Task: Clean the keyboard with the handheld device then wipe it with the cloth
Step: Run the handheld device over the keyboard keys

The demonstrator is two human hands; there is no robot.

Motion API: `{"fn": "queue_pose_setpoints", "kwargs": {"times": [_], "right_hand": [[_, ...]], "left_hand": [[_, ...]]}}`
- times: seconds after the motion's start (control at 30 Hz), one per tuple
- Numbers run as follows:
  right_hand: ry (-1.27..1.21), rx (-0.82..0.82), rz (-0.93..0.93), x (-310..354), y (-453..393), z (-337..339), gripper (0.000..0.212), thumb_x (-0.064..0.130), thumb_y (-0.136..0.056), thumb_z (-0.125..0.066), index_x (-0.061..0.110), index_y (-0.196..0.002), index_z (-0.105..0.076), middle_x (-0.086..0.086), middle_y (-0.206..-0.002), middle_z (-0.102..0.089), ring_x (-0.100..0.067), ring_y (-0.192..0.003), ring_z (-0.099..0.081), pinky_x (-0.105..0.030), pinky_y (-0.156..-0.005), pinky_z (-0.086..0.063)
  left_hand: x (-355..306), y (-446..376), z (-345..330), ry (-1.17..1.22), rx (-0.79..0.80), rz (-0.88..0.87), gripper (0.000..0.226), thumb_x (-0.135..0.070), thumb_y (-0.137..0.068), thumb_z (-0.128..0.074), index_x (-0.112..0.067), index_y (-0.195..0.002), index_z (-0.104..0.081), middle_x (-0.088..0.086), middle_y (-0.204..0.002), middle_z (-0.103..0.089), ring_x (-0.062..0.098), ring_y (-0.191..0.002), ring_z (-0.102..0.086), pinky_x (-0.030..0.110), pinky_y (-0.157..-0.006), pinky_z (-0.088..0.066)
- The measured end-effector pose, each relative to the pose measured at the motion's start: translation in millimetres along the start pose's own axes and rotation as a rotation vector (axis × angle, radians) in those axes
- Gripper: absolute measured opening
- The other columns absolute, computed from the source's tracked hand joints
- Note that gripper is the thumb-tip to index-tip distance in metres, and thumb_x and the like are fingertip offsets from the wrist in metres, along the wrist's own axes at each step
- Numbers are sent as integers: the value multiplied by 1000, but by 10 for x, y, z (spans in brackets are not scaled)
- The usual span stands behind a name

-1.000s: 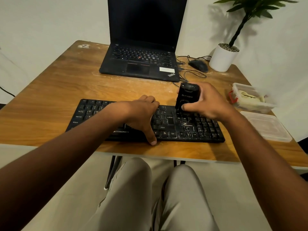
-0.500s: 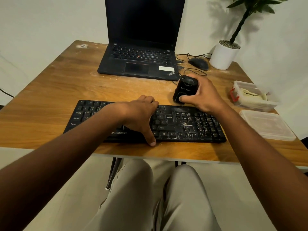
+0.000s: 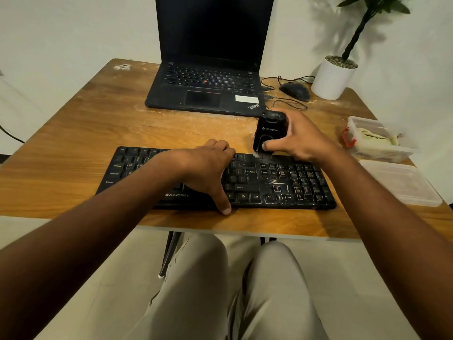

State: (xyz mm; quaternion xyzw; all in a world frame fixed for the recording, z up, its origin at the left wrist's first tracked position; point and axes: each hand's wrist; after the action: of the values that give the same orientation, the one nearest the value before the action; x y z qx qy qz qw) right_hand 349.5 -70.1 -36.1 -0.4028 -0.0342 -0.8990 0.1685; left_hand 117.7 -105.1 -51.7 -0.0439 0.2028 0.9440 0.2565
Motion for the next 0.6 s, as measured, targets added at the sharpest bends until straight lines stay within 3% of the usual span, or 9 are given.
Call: {"fn": "queue_pose_setpoints", "kwargs": {"times": [0.13,0.23,0.37,0.5,0.6], "right_hand": [[34,-96,46,-40,28,-1,49,3,-75,-83,17,-117,-63,-1,-114,-68,-13,-107,-64,-25,-88,-53],[54,-18,53,-78,126,17,47,3,-76,-83,18,-115,-63,-1,-110,-69,-13,-106,-66,-32,-90,-55],[-26,100,11,-10,180,162,51,-2,-77,-81,18,-120,-61,-6,-115,-69,-10,-105,-67,-25,-85,-59],[-119,106,-48,-83,96,156,57,2,-75,-83,21,-124,-60,-8,-120,-71,-22,-114,-68,-49,-97,-57],[-27,56,-31,-88,21,71,56,7,-75,-83,23,-123,-60,-2,-119,-70,-18,-114,-66,-36,-95,-55]], "left_hand": [[2,6,-6,1,-6,0,133,-63,-54,-91,-21,-159,-20,-3,-153,-27,19,-140,-25,46,-118,-35],[1,2,-10,7,-4,-3,133,-62,-55,-91,-21,-159,-20,-3,-151,-28,19,-139,-26,46,-117,-36],[5,-4,-3,1,-3,-6,133,-63,-54,-91,-21,-159,-20,-3,-151,-28,19,-139,-26,47,-117,-37],[7,1,-8,3,-2,-3,133,-62,-55,-92,-22,-159,-19,-4,-152,-28,19,-140,-25,47,-117,-36],[-2,-5,-7,9,0,1,134,-62,-55,-92,-23,-159,-19,-4,-153,-27,18,-140,-25,47,-118,-35]]}}
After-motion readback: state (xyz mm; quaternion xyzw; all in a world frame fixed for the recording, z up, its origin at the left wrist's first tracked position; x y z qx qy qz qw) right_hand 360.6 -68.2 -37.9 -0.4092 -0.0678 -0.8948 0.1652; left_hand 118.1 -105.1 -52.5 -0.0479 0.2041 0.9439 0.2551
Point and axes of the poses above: each hand's wrist, its own y-axis away from the middle knuckle, its own z-axis out of the back of the hand, x = y × z
